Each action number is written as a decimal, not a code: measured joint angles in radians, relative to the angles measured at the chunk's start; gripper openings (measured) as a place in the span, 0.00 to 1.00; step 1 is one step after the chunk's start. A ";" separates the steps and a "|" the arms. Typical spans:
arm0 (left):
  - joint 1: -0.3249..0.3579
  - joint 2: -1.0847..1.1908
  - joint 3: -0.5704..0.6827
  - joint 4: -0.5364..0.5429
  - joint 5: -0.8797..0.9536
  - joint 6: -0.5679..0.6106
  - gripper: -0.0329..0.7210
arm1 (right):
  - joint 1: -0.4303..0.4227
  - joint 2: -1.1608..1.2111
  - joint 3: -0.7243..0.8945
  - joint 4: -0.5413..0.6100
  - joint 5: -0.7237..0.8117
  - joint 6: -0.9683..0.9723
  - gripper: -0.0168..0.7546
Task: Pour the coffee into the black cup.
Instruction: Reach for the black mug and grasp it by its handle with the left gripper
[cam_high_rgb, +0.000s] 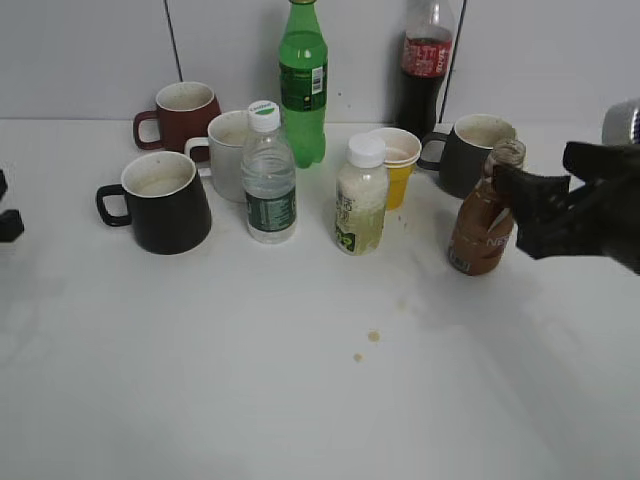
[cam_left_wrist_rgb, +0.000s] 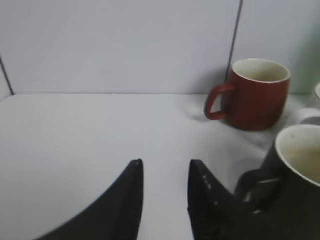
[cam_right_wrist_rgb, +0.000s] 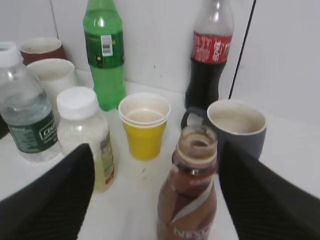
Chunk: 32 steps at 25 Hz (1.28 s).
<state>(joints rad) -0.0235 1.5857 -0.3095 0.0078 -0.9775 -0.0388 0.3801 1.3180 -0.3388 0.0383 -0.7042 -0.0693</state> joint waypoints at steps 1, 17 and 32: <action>0.000 0.039 0.016 0.024 -0.068 -0.003 0.36 | 0.000 0.028 0.029 0.005 -0.037 -0.001 0.78; 0.000 0.382 -0.107 0.253 -0.231 -0.010 0.53 | 0.000 0.477 0.169 0.111 -0.499 -0.022 0.78; 0.000 0.525 -0.306 0.305 -0.231 -0.010 0.49 | 0.000 0.498 0.169 0.125 -0.504 -0.023 0.78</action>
<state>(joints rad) -0.0235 2.1105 -0.6152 0.3129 -1.2088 -0.0488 0.3801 1.8161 -0.1698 0.1629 -1.2086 -0.0926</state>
